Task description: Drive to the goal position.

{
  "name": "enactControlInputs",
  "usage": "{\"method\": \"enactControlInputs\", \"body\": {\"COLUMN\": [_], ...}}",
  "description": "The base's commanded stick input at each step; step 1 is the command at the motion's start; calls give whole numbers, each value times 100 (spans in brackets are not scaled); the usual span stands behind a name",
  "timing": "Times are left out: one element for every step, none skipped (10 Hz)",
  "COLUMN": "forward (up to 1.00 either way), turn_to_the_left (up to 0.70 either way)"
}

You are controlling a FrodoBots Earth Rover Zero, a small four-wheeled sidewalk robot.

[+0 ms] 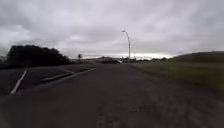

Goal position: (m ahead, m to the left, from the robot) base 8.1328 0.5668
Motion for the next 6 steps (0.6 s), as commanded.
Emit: {"method": "enactControlInputs", "body": {"forward": [100,100,100,100,100,100], "turn_to_the_left": [0,0,0,0,0,0]}}
